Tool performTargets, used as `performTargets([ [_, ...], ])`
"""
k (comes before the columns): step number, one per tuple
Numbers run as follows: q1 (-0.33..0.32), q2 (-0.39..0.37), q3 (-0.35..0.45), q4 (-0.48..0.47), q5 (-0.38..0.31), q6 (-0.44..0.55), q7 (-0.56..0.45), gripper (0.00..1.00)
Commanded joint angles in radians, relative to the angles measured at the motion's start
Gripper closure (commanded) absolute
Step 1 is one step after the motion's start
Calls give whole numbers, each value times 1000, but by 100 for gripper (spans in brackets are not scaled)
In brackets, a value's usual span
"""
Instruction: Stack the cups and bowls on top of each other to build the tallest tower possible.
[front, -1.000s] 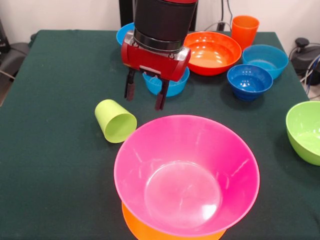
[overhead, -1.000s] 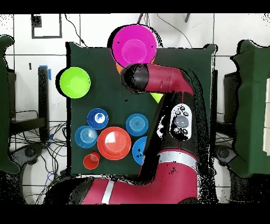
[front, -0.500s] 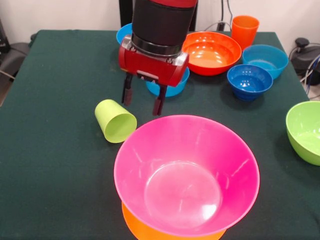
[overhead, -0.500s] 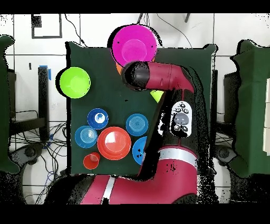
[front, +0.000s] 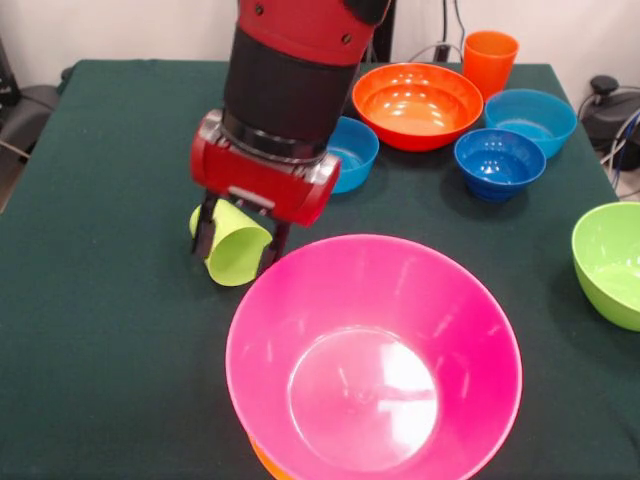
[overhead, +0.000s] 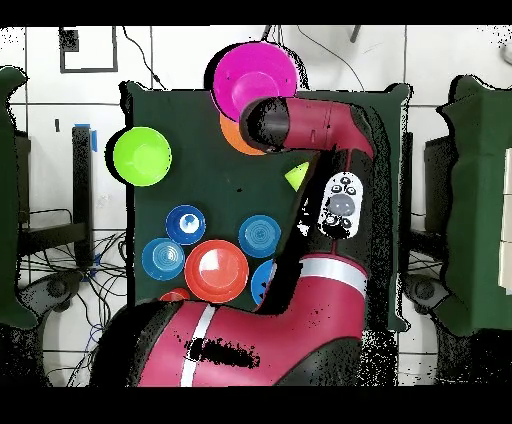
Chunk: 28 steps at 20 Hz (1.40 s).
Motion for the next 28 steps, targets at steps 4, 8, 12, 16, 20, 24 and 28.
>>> performTargets([
  [4, 9, 145, 23, -150, -28, 26, 74, 0],
  [8, 15, 149, 23, -139, -16, 14, 83, 0],
  [12, 19, 172, 11, -173, -13, 22, 84, 0],
  [16, 19, 186, 1, -216, -6, 60, 70, 0],
  [20, 18, 197, -10, -254, 0, 101, 56, 0],
  [24, 11, 224, -27, -294, -2, 105, 63, 0],
  [28, -11, 284, -26, -392, 7, 145, 41, 0],
])
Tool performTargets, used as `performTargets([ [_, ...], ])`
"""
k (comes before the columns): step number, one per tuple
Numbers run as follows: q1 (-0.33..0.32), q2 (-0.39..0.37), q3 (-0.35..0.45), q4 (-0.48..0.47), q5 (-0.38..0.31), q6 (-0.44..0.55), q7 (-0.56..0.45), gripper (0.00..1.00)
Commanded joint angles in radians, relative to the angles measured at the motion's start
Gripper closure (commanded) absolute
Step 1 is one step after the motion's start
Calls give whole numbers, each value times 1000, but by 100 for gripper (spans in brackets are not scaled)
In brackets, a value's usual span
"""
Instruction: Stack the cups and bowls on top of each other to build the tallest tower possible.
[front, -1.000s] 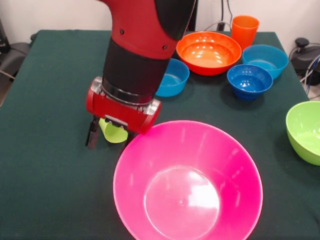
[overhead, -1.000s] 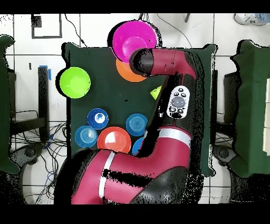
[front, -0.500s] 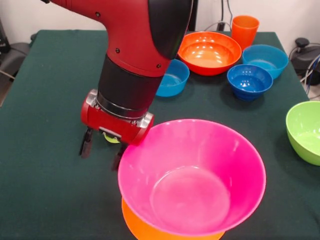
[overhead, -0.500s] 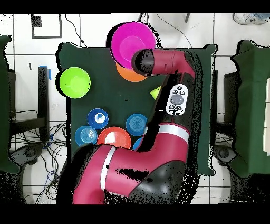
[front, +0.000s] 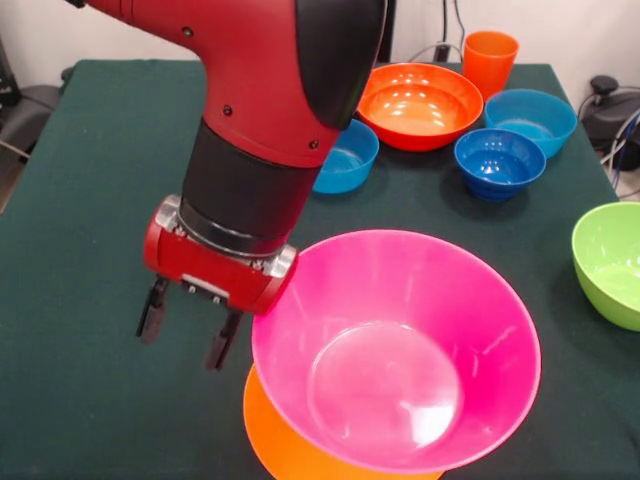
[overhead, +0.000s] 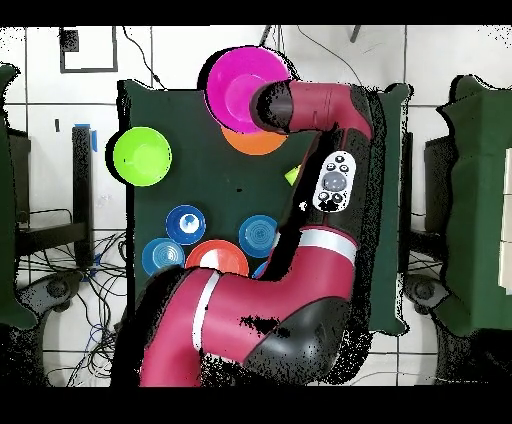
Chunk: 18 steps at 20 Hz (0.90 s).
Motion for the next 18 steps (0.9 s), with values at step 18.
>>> performTargets([
  [18, -77, 179, 127, -252, 62, 194, -140, 0],
])
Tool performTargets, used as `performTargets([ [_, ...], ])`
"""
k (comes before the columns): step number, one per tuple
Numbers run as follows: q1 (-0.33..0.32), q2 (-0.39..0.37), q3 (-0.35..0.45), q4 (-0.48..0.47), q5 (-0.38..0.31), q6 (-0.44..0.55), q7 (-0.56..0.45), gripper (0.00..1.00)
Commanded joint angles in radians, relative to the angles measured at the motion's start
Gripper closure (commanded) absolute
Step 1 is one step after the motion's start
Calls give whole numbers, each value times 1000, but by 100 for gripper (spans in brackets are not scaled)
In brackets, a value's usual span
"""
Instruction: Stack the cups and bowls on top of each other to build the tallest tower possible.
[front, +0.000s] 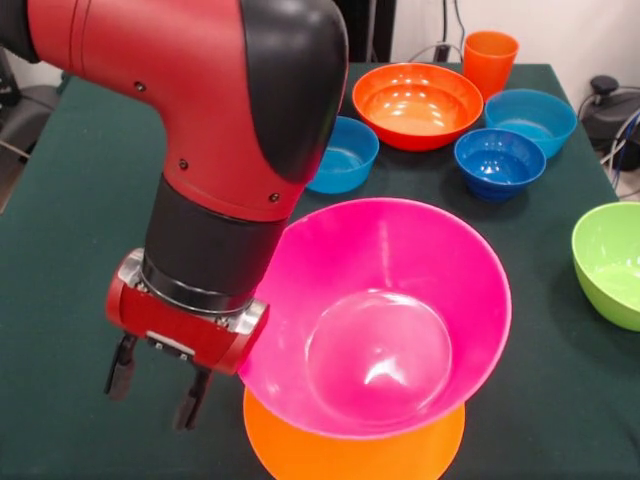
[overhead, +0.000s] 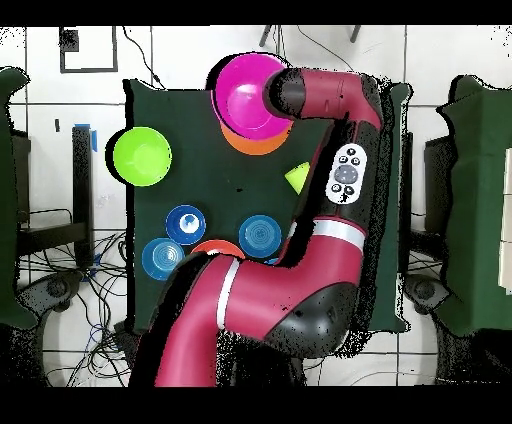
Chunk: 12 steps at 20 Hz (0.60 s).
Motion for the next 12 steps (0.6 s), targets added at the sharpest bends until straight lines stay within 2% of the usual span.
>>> performTargets([
  [1, -31, 60, 126, -53, 13, 160, -150, 0],
  [8, -57, 95, 157, -125, 41, 212, -231, 0],
  [12, -78, 123, 199, -182, 60, 256, -340, 0],
])
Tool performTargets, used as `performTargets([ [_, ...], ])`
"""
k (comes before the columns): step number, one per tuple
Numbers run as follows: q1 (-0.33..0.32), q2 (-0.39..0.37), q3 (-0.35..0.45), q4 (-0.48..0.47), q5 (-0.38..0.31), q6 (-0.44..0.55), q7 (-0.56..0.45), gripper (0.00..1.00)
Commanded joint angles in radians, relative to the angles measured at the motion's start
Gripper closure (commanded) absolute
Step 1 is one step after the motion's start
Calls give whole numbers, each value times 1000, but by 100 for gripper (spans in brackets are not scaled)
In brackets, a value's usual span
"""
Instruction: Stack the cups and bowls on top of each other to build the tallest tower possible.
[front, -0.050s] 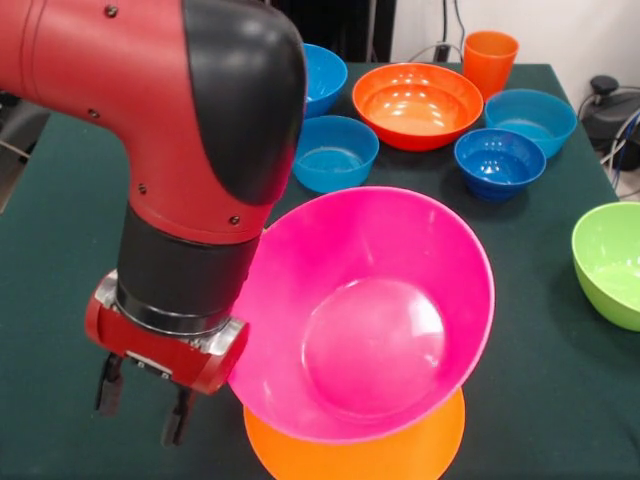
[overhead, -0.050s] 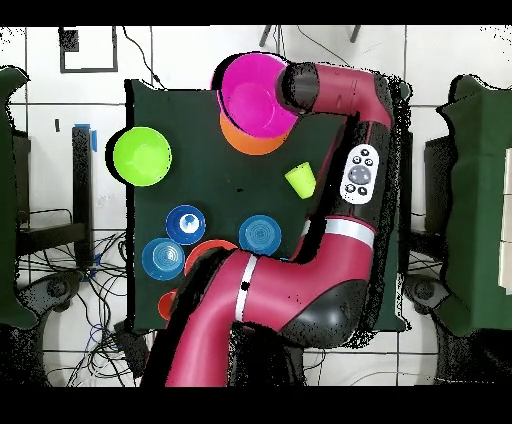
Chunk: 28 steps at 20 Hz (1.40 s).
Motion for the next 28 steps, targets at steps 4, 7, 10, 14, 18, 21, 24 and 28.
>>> performTargets([
  [4, -41, 90, 210, -131, 25, 228, -562, 0],
  [7, -43, 106, 239, -169, 34, 269, -713, 0],
  [10, -40, 101, 230, -172, 46, 300, -721, 0],
  [14, -35, 106, 210, -173, 62, 297, -708, 0],
  [18, -33, 118, 195, -177, 81, 290, -706, 0],
  [21, -34, 122, 189, -178, 94, 291, -713, 0],
  [24, -33, 119, 181, -178, 107, 304, -724, 0],
  [28, -41, 126, 183, -176, 125, 304, -752, 0],
])
